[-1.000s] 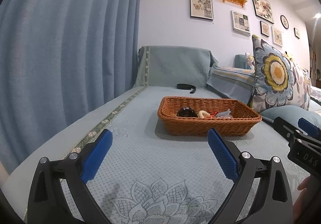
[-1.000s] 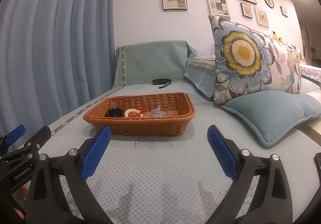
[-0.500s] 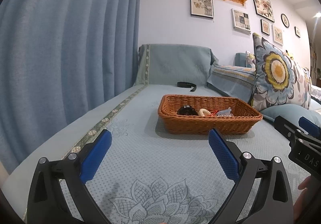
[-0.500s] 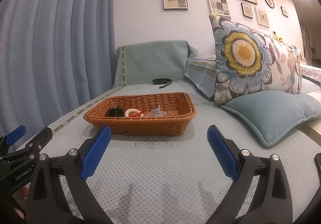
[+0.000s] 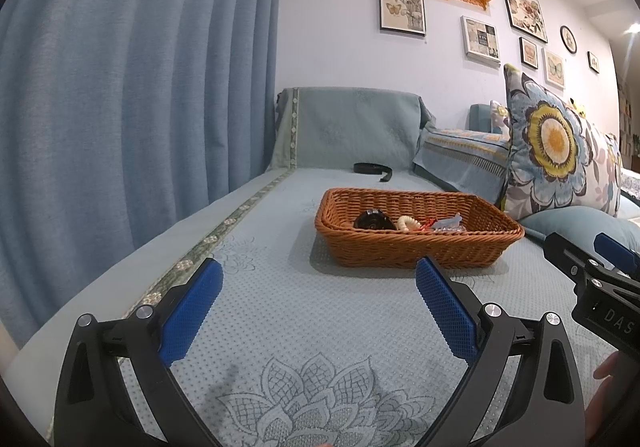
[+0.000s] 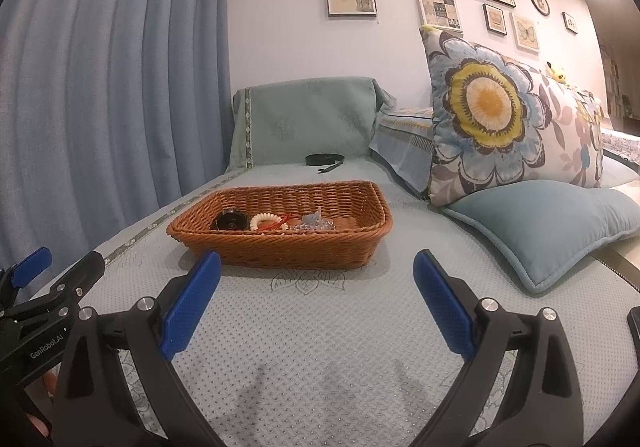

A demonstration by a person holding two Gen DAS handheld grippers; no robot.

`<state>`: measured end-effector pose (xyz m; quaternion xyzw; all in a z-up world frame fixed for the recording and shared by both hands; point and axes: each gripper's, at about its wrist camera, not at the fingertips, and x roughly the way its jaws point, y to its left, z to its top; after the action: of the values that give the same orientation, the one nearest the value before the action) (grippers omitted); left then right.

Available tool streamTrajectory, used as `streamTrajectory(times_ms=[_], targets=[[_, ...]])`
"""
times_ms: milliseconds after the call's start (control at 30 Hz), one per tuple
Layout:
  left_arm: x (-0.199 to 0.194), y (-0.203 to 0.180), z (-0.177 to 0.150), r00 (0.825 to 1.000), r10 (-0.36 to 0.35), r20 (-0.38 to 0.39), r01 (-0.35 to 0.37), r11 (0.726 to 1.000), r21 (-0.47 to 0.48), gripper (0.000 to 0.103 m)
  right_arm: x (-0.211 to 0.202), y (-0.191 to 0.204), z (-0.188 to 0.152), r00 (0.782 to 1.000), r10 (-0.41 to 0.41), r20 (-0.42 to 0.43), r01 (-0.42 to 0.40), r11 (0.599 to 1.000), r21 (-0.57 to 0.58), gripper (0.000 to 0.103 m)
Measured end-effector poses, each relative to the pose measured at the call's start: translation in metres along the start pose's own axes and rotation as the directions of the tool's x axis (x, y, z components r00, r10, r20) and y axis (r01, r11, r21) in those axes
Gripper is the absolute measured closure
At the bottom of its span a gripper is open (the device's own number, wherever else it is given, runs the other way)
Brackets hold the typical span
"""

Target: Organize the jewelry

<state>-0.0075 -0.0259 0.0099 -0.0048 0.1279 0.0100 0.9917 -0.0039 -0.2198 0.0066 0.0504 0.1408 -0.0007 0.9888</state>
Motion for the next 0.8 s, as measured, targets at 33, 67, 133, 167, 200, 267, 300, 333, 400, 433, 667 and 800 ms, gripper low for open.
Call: streamTrajectory(times_ms=[33, 67, 133, 167, 200, 267, 300, 333, 400, 433, 667, 800], targets=[[0.0, 0.0, 0.0, 1.0, -0.001, 0.0, 0.001, 1.0, 0.0, 0.009, 0.0003, -0.0002, 0.0, 1.0, 0.001, -0.001, -0.001, 1.0, -0.001, 0.011], [-0.0001, -0.0002, -0.0001, 1.0, 0.0, 0.0, 0.0, 1.0, 0.001, 0.009, 0.0005, -0.0001, 0.0, 1.0, 0.001, -0.002, -0.001, 1.0, -0.001, 0.011], [0.0005, -0.0004, -0.0001, 1.0, 0.0, -0.002, 0.0, 1.0, 0.002, 0.009, 0.0012, -0.0002, 0.0001, 1.0, 0.002, -0.005, -0.002, 1.0, -0.002, 0.011], [0.0007, -0.0006, -0.0004, 1.0, 0.001, -0.002, -0.001, 1.0, 0.003, 0.009, 0.0014, -0.0003, 0.0002, 1.0, 0.002, -0.006, -0.002, 1.0, -0.003, 0.011], [0.0013, -0.0009, -0.0009, 1.0, 0.001, -0.002, -0.001, 1.0, 0.004, 0.009, 0.0016, -0.0007, 0.0002, 1.0, 0.002, -0.006, -0.002, 1.0, -0.002, 0.011], [0.0017, -0.0014, -0.0014, 1.0, 0.002, -0.003, -0.002, 1.0, 0.004, 0.009, 0.0015, 0.0, 0.0002, 1.0, 0.002, -0.006, -0.002, 1.0, -0.003, 0.011], [0.0018, -0.0013, -0.0015, 1.0, 0.002, -0.003, -0.002, 1.0, 0.004, 0.009, 0.0015, 0.0, 0.0002, 1.0, 0.002, -0.006, -0.002, 1.0, -0.003, 0.011], [0.0018, -0.0014, -0.0011, 1.0, 0.002, -0.003, -0.002, 1.0, 0.003, 0.009, 0.0017, -0.0003, 0.0001, 1.0, 0.002, -0.007, -0.002, 1.0, -0.003, 0.011], [0.0018, -0.0014, -0.0009, 1.0, 0.001, -0.003, -0.001, 1.0, 0.003, 0.009, 0.0015, 0.0001, 0.0003, 1.0, 0.001, -0.006, -0.001, 1.0, -0.002, 0.011], [0.0018, -0.0013, -0.0009, 1.0, 0.002, -0.003, -0.002, 1.0, 0.003, 0.009, 0.0016, -0.0004, 0.0002, 1.0, 0.001, -0.006, -0.001, 1.0, -0.002, 0.011], [0.002, -0.0009, -0.0008, 1.0, 0.001, -0.003, -0.001, 1.0, 0.004, 0.008, 0.003, -0.0006, -0.001, 1.0, 0.003, -0.008, -0.003, 1.0, -0.001, 0.011], [0.0018, -0.0011, -0.001, 1.0, 0.002, -0.004, -0.002, 1.0, 0.003, 0.008, 0.0033, -0.0005, -0.0014, 1.0, 0.003, -0.009, -0.003, 1.0, -0.002, 0.011]])
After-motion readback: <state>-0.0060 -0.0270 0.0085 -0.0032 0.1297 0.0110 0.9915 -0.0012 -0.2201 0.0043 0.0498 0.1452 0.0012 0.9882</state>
